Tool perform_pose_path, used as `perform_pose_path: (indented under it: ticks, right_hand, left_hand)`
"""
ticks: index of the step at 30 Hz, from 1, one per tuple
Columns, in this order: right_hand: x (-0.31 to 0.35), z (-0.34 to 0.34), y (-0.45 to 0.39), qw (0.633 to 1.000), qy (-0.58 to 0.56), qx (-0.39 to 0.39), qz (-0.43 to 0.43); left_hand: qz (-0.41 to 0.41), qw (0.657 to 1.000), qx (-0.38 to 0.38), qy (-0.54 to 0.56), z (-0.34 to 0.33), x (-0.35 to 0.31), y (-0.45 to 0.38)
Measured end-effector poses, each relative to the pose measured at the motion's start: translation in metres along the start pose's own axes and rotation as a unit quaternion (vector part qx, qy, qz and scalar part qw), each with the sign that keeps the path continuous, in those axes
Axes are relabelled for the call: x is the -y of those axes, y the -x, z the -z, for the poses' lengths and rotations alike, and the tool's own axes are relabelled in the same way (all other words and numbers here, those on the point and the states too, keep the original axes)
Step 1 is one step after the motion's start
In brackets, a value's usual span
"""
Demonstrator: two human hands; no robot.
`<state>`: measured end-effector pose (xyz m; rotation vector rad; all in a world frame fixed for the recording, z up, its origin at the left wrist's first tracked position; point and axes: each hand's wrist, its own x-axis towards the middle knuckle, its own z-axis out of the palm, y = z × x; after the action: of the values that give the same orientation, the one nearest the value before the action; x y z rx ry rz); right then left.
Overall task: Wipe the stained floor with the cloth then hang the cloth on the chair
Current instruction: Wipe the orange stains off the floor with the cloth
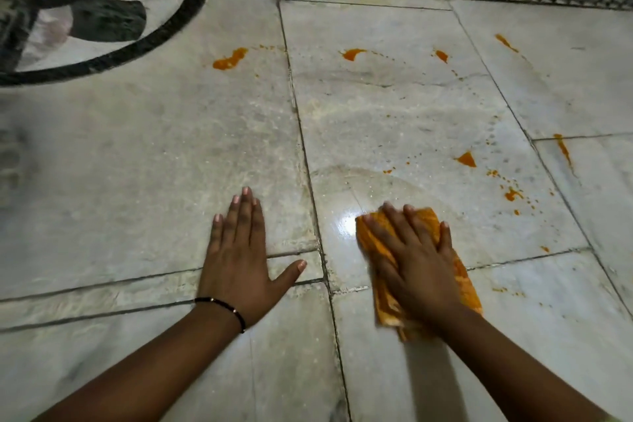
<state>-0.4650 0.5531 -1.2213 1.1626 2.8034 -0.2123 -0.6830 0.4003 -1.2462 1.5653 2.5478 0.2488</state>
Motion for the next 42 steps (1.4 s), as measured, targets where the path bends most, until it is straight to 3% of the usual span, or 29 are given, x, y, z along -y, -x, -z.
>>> perform_pose_path:
  ticks: [2,4,8,11,14,19,23,25,27,30,35,38,42]
  right_hand:
    - [0.015,0.004,-0.043,0.997,-0.02,-0.019,-0.072]
    - [0.035,0.01,-0.092,0.995,-0.037,-0.026,-0.092]
    - [0.078,0.017,-0.134,0.998,-0.008,0.005,0.069]
    - [0.081,0.014,-0.101,0.984,0.022,0.006,0.177]
    - [0.06,0.003,-0.042,0.977,0.032,0.004,0.212]
    - [0.0,-0.003,0.007,0.991,0.019,-0.015,0.132]
    - [0.006,0.009,-0.043,1.0,-0.014,-0.022,-0.006]
    - [0.024,0.012,-0.068,0.999,-0.015,-0.023,-0.025]
    - [0.04,0.013,-0.072,0.999,0.003,-0.004,0.035]
    - [0.038,0.006,-0.03,0.979,0.045,0.006,0.2]
    - [-0.057,0.022,0.047,0.916,0.131,0.076,0.372]
    - [-0.096,0.036,0.015,0.893,0.186,0.107,0.396]
    - [-0.07,0.03,-0.016,0.934,0.144,0.113,0.306]
  left_hand:
    - [0.021,1.0,0.003,-0.002,0.0,-0.001,0.0]
    - [0.026,1.0,0.011,-0.007,-0.001,-0.001,-0.002]
    - [0.024,0.999,0.022,-0.02,-0.002,0.001,-0.003]
    - [0.021,0.999,0.022,-0.02,-0.002,0.001,-0.003]
    - [0.017,1.0,0.018,-0.015,-0.002,0.002,-0.002]
    - [0.018,1.0,0.014,-0.012,-0.001,0.001,-0.001]
    - [0.018,1.0,0.017,-0.002,-0.001,0.001,-0.001]
    - [0.02,1.0,0.018,0.002,0.0,0.001,-0.001]
    - [0.023,0.999,0.023,0.006,0.0,0.001,-0.002]
    - [0.028,0.999,0.032,0.008,0.001,0.001,-0.002]
    - [0.028,0.999,0.032,-0.005,0.002,-0.002,-0.002]
    - [0.023,0.999,0.039,-0.026,0.0,-0.003,-0.003]
    - [0.028,0.994,0.096,-0.051,0.007,-0.004,-0.005]
